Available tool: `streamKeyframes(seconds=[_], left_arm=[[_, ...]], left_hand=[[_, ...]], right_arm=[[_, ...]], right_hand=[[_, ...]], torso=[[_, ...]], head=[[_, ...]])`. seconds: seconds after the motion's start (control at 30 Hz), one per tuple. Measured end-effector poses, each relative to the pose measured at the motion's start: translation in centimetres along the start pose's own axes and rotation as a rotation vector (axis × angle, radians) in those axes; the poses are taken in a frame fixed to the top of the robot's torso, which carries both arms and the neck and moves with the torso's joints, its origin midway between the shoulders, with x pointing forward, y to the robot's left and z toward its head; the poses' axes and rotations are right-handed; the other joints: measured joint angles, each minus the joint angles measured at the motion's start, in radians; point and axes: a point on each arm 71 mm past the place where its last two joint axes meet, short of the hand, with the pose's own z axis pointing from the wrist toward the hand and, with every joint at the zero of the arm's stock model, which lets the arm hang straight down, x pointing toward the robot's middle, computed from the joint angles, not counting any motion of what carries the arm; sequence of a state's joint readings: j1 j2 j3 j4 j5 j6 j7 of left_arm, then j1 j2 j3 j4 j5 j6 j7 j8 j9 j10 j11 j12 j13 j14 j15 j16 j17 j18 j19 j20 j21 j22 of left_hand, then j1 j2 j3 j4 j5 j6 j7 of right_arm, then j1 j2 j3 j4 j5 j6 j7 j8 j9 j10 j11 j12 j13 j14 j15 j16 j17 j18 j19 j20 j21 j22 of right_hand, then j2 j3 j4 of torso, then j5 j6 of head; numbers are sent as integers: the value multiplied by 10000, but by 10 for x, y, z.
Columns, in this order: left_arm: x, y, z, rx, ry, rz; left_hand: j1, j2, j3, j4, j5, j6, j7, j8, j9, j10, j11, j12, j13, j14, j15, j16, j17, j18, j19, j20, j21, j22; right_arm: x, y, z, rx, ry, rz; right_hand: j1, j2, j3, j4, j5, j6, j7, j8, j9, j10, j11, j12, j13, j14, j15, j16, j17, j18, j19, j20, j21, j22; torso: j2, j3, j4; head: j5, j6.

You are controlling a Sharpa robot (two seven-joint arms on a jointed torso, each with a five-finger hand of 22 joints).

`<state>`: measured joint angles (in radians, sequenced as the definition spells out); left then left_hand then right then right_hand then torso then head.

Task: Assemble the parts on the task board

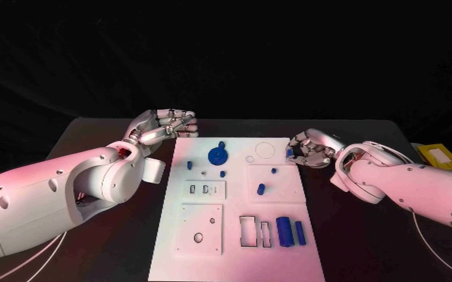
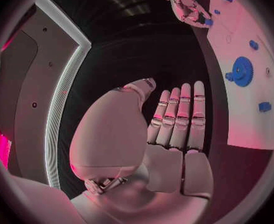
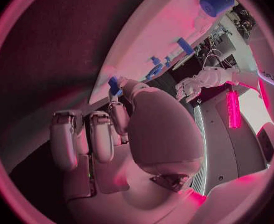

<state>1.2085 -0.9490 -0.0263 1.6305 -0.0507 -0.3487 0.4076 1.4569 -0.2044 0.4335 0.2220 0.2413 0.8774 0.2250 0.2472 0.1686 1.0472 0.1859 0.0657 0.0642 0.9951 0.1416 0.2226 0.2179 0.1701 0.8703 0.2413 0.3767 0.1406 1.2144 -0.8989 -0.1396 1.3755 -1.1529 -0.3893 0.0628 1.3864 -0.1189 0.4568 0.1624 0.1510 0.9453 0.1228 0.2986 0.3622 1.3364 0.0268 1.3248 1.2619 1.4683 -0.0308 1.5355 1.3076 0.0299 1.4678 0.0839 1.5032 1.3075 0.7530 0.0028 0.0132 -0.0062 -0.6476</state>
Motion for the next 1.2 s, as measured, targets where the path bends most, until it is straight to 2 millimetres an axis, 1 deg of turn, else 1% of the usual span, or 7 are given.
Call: streamKeyframes(seconds=[0.2,0.33,0.6,0.77,0.9,1.07,1.2], left_arm=[[0,0,0,-6,-8,3],[-1,0,0,-9,-16,7],[-3,0,0,-16,-81,36],[-5,1,2,-20,-135,62],[-5,2,4,-21,-142,68],[-4,3,6,-21,-140,69],[-4,3,6,-21,-147,73]], left_hand=[[0,0,1,-1,0,0,0,0,-1,0,0,0,0,0,0,0,-1,0,0,0,0,0],[0,0,1,-1,0,0,0,0,-1,0,0,0,-1,0,0,0,-1,1,0,0,0,0],[0,0,1,-1,0,0,0,0,-1,0,0,0,-1,0,0,0,-2,0,0,0,0,0],[0,0,0,-1,0,0,0,0,-2,-36,36,0,-1,0,0,0,8,1,0,0,0,1],[0,0,0,0,0,0,0,0,-2,-36,36,0,-1,0,0,0,8,0,0,0,0,1],[0,0,0,0,0,1,0,1,-3,-35,35,0,-1,0,0,0,7,0,0,0,0,1],[0,0,0,0,0,0,0,0,-3,-35,35,0,-1,0,0,0,7,0,0,0,0,1]], right_arm=[[0,6,-2,-152,-257,74],[3,22,-6,-387,-338,286],[13,73,-9,-845,-394,612],[33,120,-3,-1434,-97,672],[49,149,3,-1802,157,557],[69,171,7,-1990,442,368],[82,181,10,-2043,600,200]], right_hand=[[-7,103,42,-42,62,0,-1,1,-2,37,-36,0,14,-37,-36,0,0,1,-13,-59,0,-1],[-35,155,110,-112,176,-3,-3,2,-21,36,-36,0,-31,-37,-36,0,0,0,1,-72,0,-1],[-60,209,137,-141,176,-19,-19,2,-30,32,-31,-43,-89,-37,-36,0,-1,0,1,-72,0,-2],[-71,220,135,-144,175,-22,-22,2,-30,-2,2,-43,-100,-37,-36,0,-1,0,0,-72,0,-2],[-71,220,125,-153,175,-37,-36,2,-30,-2,2,-43,-100,-37,-35,0,-1,0,0,-71,-1,4],[-70,219,124,-153,171,-39,-39,2,-31,-2,2,-43,-100,-37,-35,0,-1,-1,0,-71,-1,5],[-70,219,123,-153,167,-42,-41,2,-31,-2,2,-43,-100,-37,-35,0,-2,-1,0,-71,-1,5]], torso=[[0,-3,-6],[-5,-5,-18],[-23,-5,-35],[-48,-17,-46],[-79,-30,-52],[-117,-62,-57],[-135,-86,-57]], head=[[23,-19],[55,-27],[108,-81],[178,-160],[246,-226],[349,-363],[425,-405]])
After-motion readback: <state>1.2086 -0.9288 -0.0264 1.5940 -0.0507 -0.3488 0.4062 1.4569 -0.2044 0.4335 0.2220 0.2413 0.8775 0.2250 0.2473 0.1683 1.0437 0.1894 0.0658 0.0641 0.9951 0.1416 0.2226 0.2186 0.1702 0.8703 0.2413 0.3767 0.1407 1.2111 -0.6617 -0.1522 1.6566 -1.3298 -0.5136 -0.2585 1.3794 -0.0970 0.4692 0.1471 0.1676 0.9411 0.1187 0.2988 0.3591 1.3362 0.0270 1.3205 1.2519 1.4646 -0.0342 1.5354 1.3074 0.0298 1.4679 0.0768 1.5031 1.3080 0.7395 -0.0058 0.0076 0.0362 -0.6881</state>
